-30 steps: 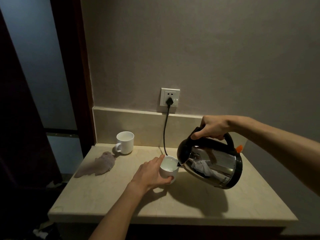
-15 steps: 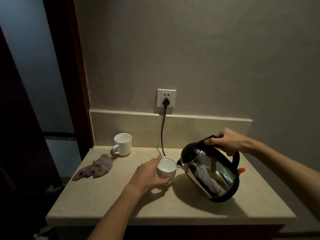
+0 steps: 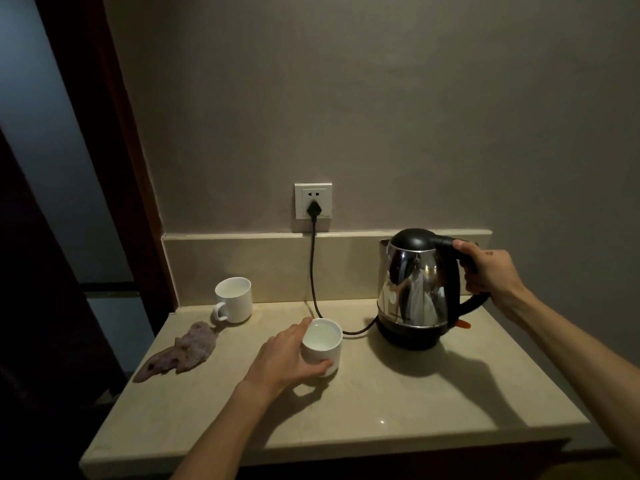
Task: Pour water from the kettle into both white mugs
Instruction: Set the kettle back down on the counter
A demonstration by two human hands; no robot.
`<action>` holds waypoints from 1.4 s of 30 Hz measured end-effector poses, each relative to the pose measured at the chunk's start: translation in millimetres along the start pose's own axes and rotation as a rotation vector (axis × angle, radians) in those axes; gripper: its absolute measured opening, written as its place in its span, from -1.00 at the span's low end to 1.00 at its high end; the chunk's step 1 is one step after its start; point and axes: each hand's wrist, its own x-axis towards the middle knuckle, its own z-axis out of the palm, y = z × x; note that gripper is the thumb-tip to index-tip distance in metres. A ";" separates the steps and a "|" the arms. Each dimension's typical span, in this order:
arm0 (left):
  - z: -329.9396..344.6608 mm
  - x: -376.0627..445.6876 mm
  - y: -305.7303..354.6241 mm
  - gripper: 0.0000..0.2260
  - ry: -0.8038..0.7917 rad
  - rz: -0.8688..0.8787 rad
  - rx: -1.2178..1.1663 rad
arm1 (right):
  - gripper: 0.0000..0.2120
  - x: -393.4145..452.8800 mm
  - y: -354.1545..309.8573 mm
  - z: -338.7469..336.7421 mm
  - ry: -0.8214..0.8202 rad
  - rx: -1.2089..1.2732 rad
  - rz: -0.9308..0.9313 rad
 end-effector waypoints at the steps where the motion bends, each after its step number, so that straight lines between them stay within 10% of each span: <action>1: 0.3 0.2 0.5 -0.17 0.002 -0.008 -0.009 | -0.57 3.8 3.8 0.0 0.044 -0.012 -0.001; 42: 3.5 5.3 -6.0 -0.16 -0.019 -0.038 -0.047 | -0.36 0.2 91.1 10.8 0.186 -0.055 -0.024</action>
